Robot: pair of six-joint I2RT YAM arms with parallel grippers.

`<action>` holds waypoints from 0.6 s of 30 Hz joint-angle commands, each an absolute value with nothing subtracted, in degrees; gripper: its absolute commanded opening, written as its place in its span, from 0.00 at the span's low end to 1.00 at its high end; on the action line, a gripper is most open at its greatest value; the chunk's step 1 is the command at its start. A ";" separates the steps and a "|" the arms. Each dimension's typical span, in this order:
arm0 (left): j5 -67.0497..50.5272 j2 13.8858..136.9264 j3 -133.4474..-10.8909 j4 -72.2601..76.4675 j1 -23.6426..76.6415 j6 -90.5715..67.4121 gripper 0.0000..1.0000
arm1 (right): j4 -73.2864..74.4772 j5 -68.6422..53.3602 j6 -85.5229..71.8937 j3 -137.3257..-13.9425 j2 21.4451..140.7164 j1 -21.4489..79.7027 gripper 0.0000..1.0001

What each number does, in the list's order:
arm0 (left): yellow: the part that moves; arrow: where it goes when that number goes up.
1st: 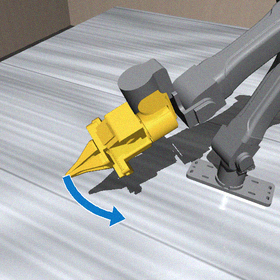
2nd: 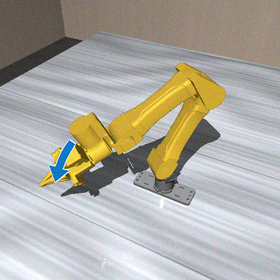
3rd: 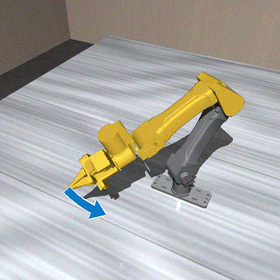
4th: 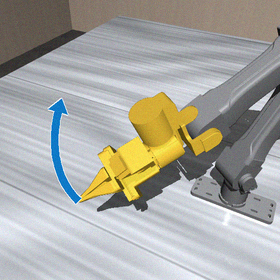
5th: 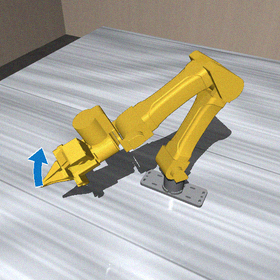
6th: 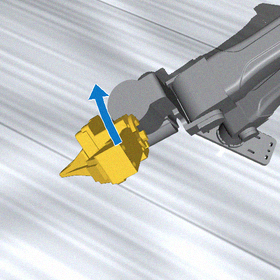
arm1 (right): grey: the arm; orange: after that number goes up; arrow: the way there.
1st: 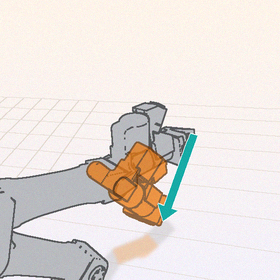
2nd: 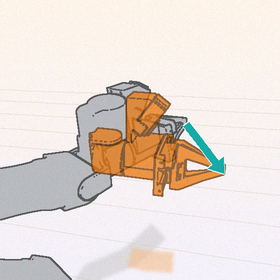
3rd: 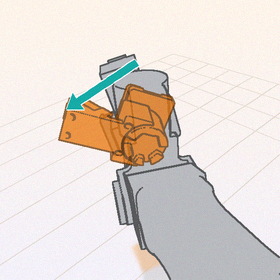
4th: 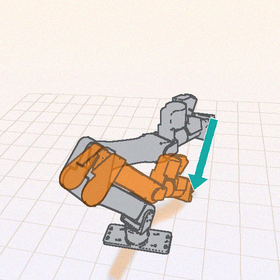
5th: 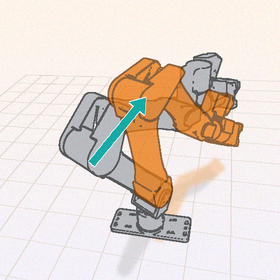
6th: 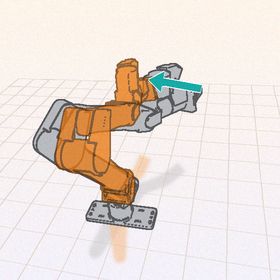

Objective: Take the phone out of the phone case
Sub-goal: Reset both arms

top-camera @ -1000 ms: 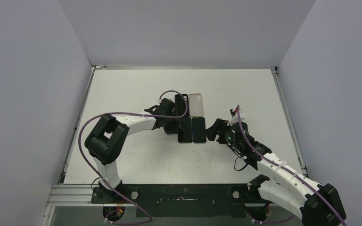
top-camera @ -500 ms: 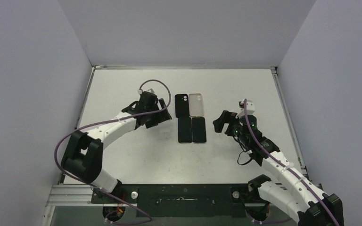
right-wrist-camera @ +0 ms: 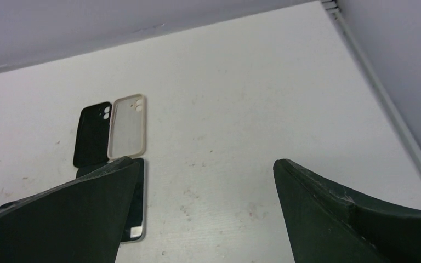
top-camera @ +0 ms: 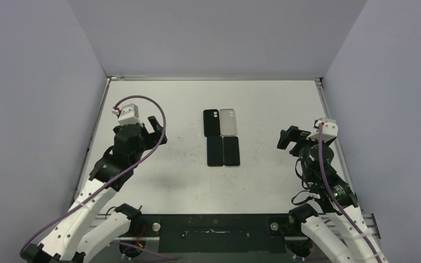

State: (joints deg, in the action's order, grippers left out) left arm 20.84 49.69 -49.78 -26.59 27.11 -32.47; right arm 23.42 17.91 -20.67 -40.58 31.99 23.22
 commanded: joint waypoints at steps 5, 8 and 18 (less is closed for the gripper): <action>35.27 30.66 -42.73 -28.33 26.72 -19.67 0.97 | 28.44 33.92 -14.04 -44.74 23.41 22.87 1.00; 37.68 24.90 -40.66 -29.58 26.72 -18.82 0.97 | 28.31 36.98 -14.14 -43.25 20.55 22.90 1.00; 43.51 11.87 -35.76 -31.47 26.72 -22.79 0.97 | 27.45 36.06 -13.04 -37.93 15.72 22.93 1.00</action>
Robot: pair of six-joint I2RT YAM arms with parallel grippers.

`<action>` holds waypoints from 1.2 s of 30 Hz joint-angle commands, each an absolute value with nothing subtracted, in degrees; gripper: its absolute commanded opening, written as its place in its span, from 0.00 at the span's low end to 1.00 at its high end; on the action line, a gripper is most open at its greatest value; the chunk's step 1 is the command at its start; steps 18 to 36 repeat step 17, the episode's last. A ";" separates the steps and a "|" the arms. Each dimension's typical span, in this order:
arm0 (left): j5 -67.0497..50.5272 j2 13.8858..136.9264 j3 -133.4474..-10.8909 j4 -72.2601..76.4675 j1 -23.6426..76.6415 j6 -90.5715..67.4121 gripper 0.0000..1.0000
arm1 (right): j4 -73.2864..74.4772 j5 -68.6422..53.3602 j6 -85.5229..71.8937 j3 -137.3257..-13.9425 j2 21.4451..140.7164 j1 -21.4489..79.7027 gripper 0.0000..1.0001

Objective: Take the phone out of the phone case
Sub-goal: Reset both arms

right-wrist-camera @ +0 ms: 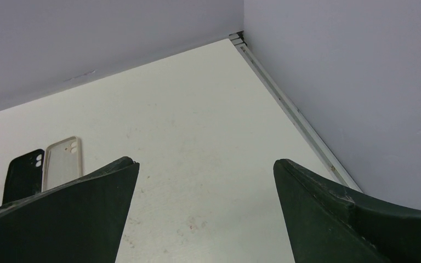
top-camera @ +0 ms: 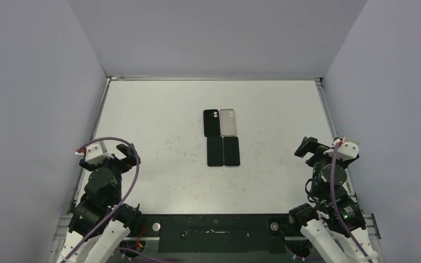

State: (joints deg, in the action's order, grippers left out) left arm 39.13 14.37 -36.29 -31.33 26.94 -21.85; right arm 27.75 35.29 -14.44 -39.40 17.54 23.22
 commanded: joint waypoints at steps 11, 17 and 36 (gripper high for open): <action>42.84 13.74 -35.77 -31.07 26.72 -22.02 0.97 | 25.35 28.88 -11.39 -37.70 12.18 22.90 1.00; 42.47 14.67 -35.65 -30.88 26.72 -21.89 0.97 | 25.34 27.60 -11.75 -37.60 13.28 22.86 1.00; 42.47 14.67 -35.65 -30.88 26.72 -21.89 0.97 | 25.34 27.60 -11.75 -37.60 13.28 22.86 1.00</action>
